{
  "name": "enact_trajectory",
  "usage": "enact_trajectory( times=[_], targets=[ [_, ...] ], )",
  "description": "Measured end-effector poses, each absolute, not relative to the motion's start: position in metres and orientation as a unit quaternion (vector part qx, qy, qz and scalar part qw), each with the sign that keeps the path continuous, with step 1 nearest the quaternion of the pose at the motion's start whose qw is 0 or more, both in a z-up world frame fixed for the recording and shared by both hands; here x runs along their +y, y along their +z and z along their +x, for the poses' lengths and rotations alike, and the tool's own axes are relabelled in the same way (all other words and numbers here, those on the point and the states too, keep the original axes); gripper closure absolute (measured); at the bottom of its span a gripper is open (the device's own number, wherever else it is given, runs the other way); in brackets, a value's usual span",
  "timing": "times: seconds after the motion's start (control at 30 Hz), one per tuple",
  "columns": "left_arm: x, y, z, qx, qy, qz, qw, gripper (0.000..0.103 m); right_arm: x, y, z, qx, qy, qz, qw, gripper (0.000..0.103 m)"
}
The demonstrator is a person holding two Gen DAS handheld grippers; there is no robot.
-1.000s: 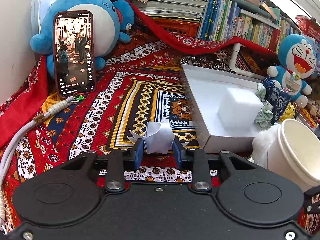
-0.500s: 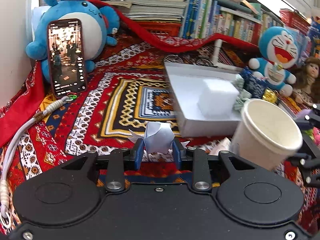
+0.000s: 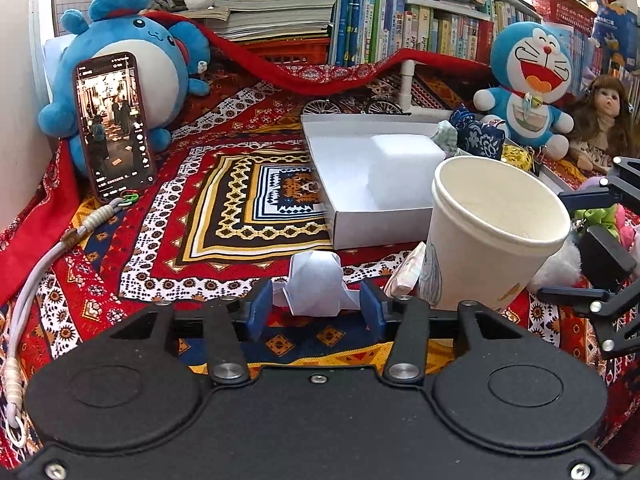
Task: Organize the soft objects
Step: 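Hold the folded paper in the left gripper while the right gripper grasps the white fluffy toy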
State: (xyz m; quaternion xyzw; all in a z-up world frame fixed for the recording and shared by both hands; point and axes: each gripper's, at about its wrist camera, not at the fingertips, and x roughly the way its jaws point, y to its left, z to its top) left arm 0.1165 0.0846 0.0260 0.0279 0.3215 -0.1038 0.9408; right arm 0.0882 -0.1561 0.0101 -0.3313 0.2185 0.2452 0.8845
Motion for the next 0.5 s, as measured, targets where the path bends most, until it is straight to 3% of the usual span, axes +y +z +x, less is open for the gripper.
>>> enact_trajectory(
  times=[0.33, 0.5],
  targets=[
    [0.080, 0.021, 0.127, 0.316, -0.096, 0.032, 0.943, 0.057, -0.150, -0.003, 0.110, 0.244, 0.201, -0.314, 0.895, 0.015],
    [0.076, 0.019, 0.131, 0.317, -0.093, 0.037, 0.943, 0.057, -0.150, -0.001, 0.109, 0.253, 0.211, -0.306, 0.893, 0.024]
  ],
)
